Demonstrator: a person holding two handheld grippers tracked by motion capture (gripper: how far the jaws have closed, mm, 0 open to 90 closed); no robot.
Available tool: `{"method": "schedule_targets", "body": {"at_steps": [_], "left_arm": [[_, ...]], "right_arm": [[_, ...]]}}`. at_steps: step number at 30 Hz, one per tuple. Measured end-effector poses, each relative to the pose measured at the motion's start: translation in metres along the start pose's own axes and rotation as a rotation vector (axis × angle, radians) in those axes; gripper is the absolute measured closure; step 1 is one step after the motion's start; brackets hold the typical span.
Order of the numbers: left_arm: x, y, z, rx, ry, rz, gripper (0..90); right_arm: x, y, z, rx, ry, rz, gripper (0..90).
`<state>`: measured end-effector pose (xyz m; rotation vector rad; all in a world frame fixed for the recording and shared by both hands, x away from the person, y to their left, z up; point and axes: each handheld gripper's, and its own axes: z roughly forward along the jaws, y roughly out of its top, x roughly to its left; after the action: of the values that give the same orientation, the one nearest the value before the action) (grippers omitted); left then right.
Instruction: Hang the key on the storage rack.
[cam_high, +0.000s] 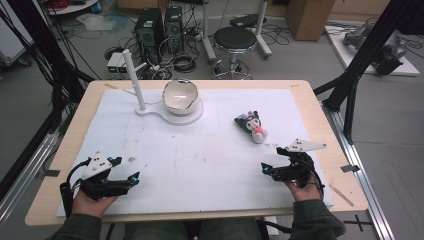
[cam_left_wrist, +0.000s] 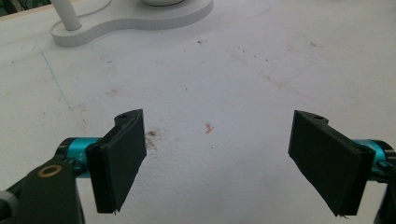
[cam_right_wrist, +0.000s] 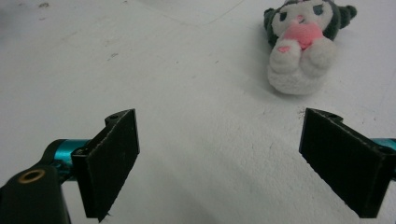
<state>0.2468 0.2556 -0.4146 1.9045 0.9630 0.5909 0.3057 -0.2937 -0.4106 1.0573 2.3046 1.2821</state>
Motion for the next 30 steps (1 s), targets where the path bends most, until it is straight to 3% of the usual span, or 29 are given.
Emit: {"method": "schedule_targets", "body": {"at_steps": [9, 17, 30], "left_arm": [[0.000, -0.001, -0.003, -0.017, 0.014, -0.009, 19.4], [0.002, -0.001, -0.003, -0.024, 0.022, -0.023, 19.4], [0.003, 0.000, -0.006, -0.044, 0.027, -0.015, 20.2]], "right_arm": [[0.003, 0.010, -0.001, 0.004, 0.011, -0.017, 11.2], [-0.001, 0.034, 0.003, 0.014, 0.017, -0.023, 11.2], [-0.016, 0.071, 0.012, 0.088, 0.001, -0.008, 11.3]]}}
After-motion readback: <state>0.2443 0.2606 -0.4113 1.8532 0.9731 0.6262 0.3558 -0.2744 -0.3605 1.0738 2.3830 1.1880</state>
